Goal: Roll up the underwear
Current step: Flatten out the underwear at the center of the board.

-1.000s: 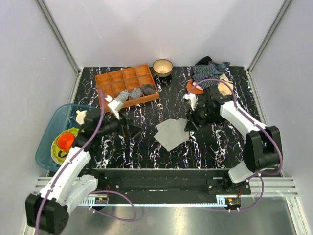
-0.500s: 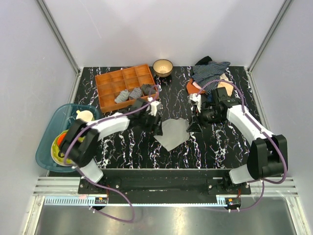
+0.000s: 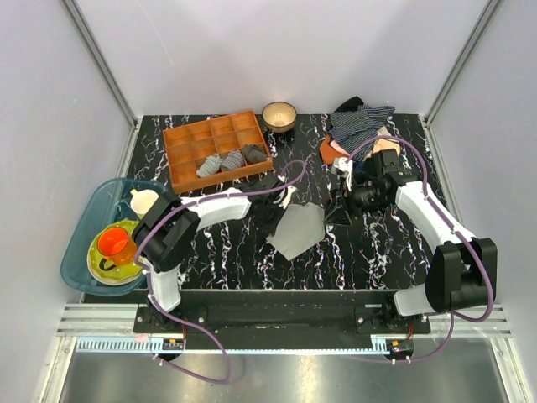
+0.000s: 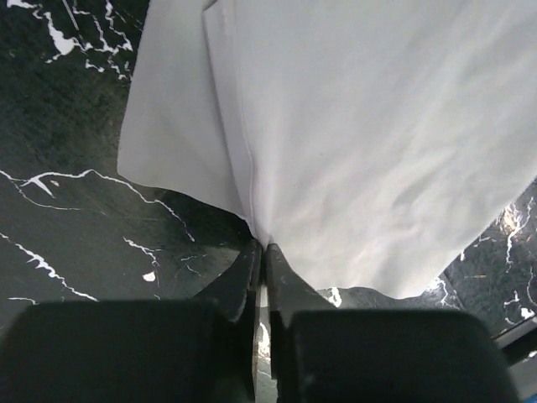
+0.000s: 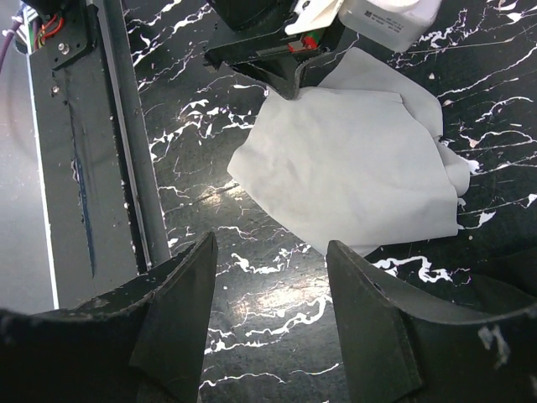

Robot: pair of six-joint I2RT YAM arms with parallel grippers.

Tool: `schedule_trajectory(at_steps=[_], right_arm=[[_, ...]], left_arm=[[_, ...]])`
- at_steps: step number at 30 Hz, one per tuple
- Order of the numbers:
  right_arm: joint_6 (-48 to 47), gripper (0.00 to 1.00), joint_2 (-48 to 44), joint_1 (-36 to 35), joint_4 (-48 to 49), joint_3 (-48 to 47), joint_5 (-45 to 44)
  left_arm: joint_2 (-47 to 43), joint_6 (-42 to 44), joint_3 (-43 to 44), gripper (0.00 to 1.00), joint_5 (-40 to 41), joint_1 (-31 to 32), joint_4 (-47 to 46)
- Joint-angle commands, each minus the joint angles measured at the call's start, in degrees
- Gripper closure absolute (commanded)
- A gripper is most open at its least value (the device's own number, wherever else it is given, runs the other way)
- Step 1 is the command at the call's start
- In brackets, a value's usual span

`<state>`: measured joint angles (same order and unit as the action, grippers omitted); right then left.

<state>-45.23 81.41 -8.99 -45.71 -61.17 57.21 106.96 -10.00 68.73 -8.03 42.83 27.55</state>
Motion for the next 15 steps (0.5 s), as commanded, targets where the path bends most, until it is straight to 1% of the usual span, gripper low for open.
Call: schedule_trajectory(at_steps=[1,3,5,6,7,8,9,10,11,12,13,14,15], right_arm=[[-1.0,0.36,-2.13,1.7,-1.04,-1.41,2.9],[-0.91,0.36,-2.57,2.92,-1.13,-1.59,3.34],[-0.73,0.36,-3.09,3.98,-1.22,-1.67,3.26],[-0.39,0.36,-3.44,5.12,-1.22,-1.76,3.35],[-0.3,0.36,-3.62,5.91,-1.31,-1.85,3.26],[-0.21,0.36,-3.88,6.61,-1.39,-1.94,3.35],[-0.03,0.36,-4.5,8.1,-1.31,-1.94,3.35],[0.14,0.36,-4.76,8.64,-1.31,-1.94,3.35],[0.15,0.36,-5.11,8.64,-1.31,-2.03,3.43],[0.23,0.36,-5.64,10.47,-1.31,-2.03,3.35],[0.23,0.36,-5.91,11.53,-1.39,-2.11,3.35],[0.15,0.36,-6.17,12.06,-1.31,-1.94,3.35],[0.15,0.36,-6.52,12.51,-1.22,-1.85,3.26]], left_arm=[[-3.93,0.16,2.28,1.0,2.14,1.02,3.56],[-6.22,-0.19,3.34,1.0,1.01,1.73,3.82],[-9.3,-0.9,5.71,1.0,-3.81,2.96,3.83],[-10.44,-1.42,6.5,1.0,-6.44,3.57,3.65],[-10.8,-2.73,7.64,1.0,-11.43,4.97,2.61],[-10.98,-3.44,7.82,1.0,-14.0,6.03,1.64],[-10.89,-4.49,7.56,1.0,-16.38,8.39,0.32],[-10.54,-6.76,6.69,1.0,-20.66,9.8,-2.56],[-9.84,-8.01,5.81,1.0,-22.8,11.3,-4.5],[-8.36,-9.41,4.85,0.98,-24.47,14.27,-6.61],[-7.47,-12.12,2.66,0.91,-26.14,15.69,-10.98],[-6.59,-13.37,1.68,0.77,-26.77,16.92,-13.12],[-5.37,-14.34,0.71,0.7,-27.03,18.5,-15.05]])
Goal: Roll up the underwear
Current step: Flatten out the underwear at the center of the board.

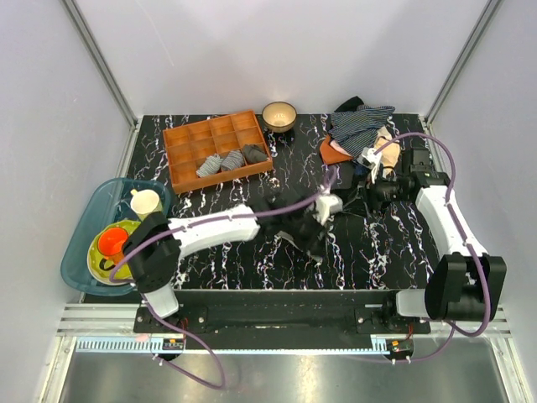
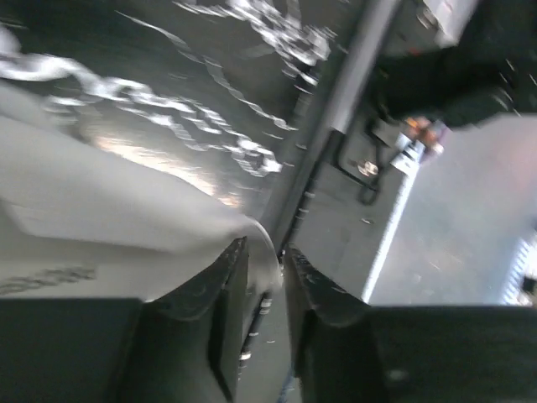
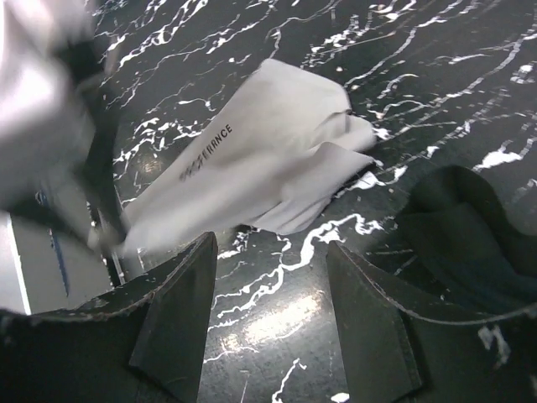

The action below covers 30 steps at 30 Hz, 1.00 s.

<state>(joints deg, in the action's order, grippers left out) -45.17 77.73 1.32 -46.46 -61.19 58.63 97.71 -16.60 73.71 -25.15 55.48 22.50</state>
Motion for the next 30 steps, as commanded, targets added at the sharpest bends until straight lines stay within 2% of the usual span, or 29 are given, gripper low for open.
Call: schedule_trajectory(at_steps=[1,3,4,5,8,11,14,18,20,22,26,30], right_arm=[[0.08,0.36,-3.03,2.89,-0.48,-1.74,1.92],[0.17,0.36,-3.03,3.33,-0.56,-1.57,1.84],[0.25,0.36,-3.03,3.42,-0.48,-1.57,1.66],[0.17,0.36,-2.94,3.51,-0.56,-1.39,1.49],[0.34,0.36,-1.98,3.51,-0.3,-0.95,1.31],[0.6,0.37,-0.31,3.51,-0.21,-0.78,1.14],[1.48,0.37,1.79,3.34,0.23,-0.77,0.0],[0.7,0.38,3.91,-0.42,0.84,-0.34,-4.04],[-0.35,0.38,4.44,-3.23,1.72,0.54,-7.47],[-1.5,0.38,4.62,-5.79,1.9,1.5,-8.79],[-4.05,0.37,4.71,-6.51,1.11,2.13,-7.66],[-4.23,0.37,4.62,-6.59,0.84,2.04,-7.57]], left_arm=[[3.98,-9.75,-5.32,0.61,-10.36,6.12,-13.68],[1.36,-11.08,-7.87,0.49,-9.67,6.22,-16.86],[-0.31,-11.0,-8.49,0.36,-8.79,6.13,-18.44],[-3.72,-10.3,-8.85,0.33,-8.43,6.04,-18.63],[-9.09,-7.05,-8.59,0.3,-8.08,3.94,-14.43],[-12.62,-4.32,-10.51,0.3,-4.83,-1.68,-9.24],[-12.9,-1.43,-13.15,0.28,2.1,-11.76,-3.97],[-8.43,2.78,-12.55,0.25,8.33,-18.99,-1.85],[-3.61,4.29,-9.48,0.25,10.2,-20.41,-1.24],[0.27,6.05,-4.58,0.24,11.0,-20.68,0.08],[10.02,8.25,2.29,0.24,10.29,-20.59,1.93],[15.05,10.35,6.61,0.25,9.85,-19.98,4.65]])
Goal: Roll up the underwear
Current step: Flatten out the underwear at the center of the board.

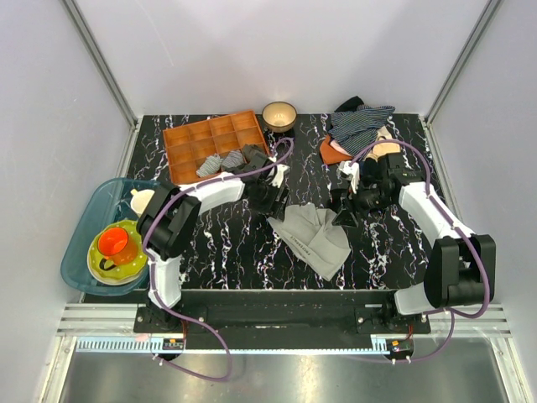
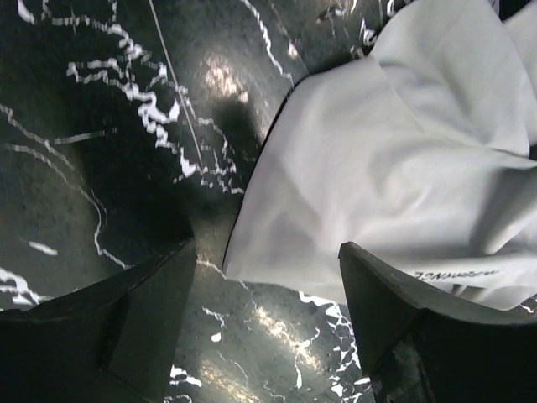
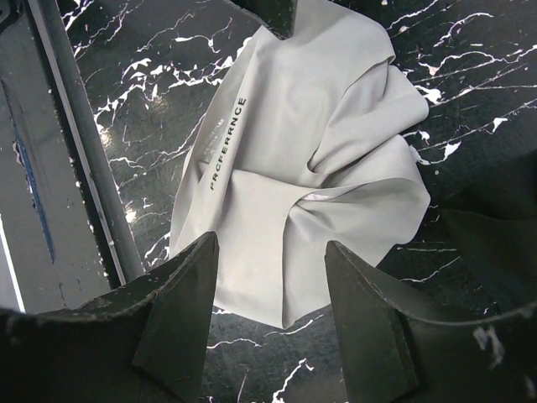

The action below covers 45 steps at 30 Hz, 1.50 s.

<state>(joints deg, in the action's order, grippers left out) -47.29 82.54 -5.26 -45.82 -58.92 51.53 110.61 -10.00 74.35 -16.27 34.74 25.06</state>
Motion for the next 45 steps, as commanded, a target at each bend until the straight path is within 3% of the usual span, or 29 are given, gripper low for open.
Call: schedule_trajectory(at_steps=[1,4,7,8,11,12,14,19,24,25,26,33,38,41,43,45], right_arm=[[-2.11,0.38,-0.19,0.07,0.03,-0.24,-0.38],[-2.28,0.38,-0.19,-0.02,-0.4,-0.5,-0.02],[-2.46,0.38,-0.19,0.07,-0.76,-0.67,0.24],[-2.46,0.38,-0.1,0.07,-0.85,-0.67,0.41],[-2.72,0.38,-0.19,-0.02,-1.2,-0.76,0.68],[-2.81,0.38,-0.19,0.07,-1.29,-0.76,0.68],[-2.9,0.38,-0.19,0.07,-1.46,-0.76,0.94],[-4.74,0.37,-0.45,-0.54,-3.39,-0.85,2.26],[-13.25,0.37,-0.89,-5.28,-6.56,0.55,2.61],[-14.49,0.37,-0.89,-6.6,-6.47,1.77,2.0],[-16.94,0.37,-1.07,-8.52,-6.47,2.31,1.74],[-33.46,0.34,-3.44,-19.24,-5.95,9.59,-1.69],[-38.31,0.33,-6.78,-28.39,4.5,15.23,-10.82],[-38.58,0.36,-4.59,-31.48,8.55,15.76,-14.26],[-38.58,0.37,-2.23,-32.53,10.65,15.5,-16.1],[-38.49,0.4,-0.55,-33.06,12.24,15.32,-18.29]], left_arm=[[2.77,4.11,6.68,0.26,1.24,1.03,2.62],[4.88,5.34,8.01,0.29,1.77,2.08,5.08],[6.11,6.13,7.75,0.4,3.53,3.14,7.54],[6.37,6.13,7.4,0.53,3.53,3.23,7.9],[4.98,5.34,4.59,0.7,4.75,3.23,7.9],[4.53,4.91,3.88,0.84,6.59,3.23,7.9],[2.7,4.46,2.04,1.0,8.26,2.7,7.81],[-5.2,2.27,-2.53,1.0,15.56,-0.98,6.85],[-9.27,2.79,-5.88,1.0,17.59,-6.61,6.84],[-9.44,2.88,-5.97,0.78,17.59,-7.14,7.02],[-9.44,3.23,-6.05,0.72,17.5,-7.67,7.2],[-14.53,2.7,-5.88,0.49,14.88,-7.93,6.41],[-26.56,5.07,-7.02,0.41,13.11,-7.93,5.35],[-36.23,6.91,-9.74,0.28,14.51,-8.02,4.56],[-43.85,7.27,-11.84,0.02,16.09,-8.37,4.12],[-48.53,8.33,-15.27,0.01,15.75,-8.72,3.51]])
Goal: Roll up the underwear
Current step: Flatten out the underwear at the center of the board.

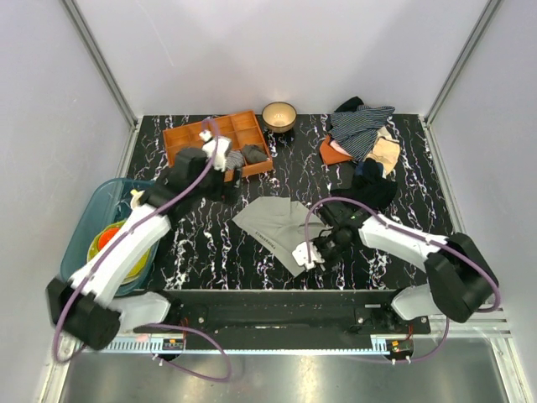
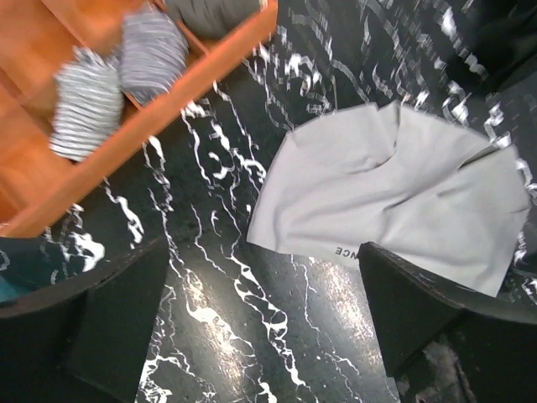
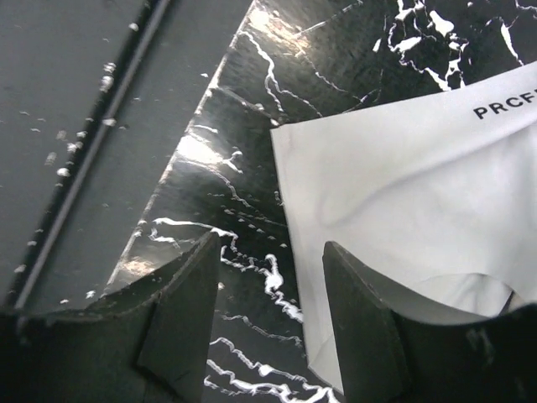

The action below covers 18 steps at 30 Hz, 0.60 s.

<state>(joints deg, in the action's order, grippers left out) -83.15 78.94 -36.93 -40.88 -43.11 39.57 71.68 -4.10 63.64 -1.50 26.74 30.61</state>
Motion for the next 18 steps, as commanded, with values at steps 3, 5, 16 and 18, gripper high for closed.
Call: schedule_trajectory(at_steps=[3,5,16,18], right_arm=[[-2.63,0.42,5.17,-1.92,9.23,0.22,-8.36],[-2.8,0.42,6.05,-2.18,9.59,0.31,-8.9],[-3.5,0.97,4.48,-2.71,-1.73,-0.22,-8.64],[-3.68,1.0,2.9,-2.89,-5.5,-0.13,-8.29]], left_arm=[[-17.17,2.87,-9.31,0.01,-2.01,-1.17,-2.66],[-21.13,2.52,-11.94,0.01,-5.07,-1.25,-4.23],[-30.8,-3.54,-25.13,0.05,-25.84,0.67,-15.31],[-32.03,-4.25,-26.1,0.05,-25.66,1.55,-15.67]])
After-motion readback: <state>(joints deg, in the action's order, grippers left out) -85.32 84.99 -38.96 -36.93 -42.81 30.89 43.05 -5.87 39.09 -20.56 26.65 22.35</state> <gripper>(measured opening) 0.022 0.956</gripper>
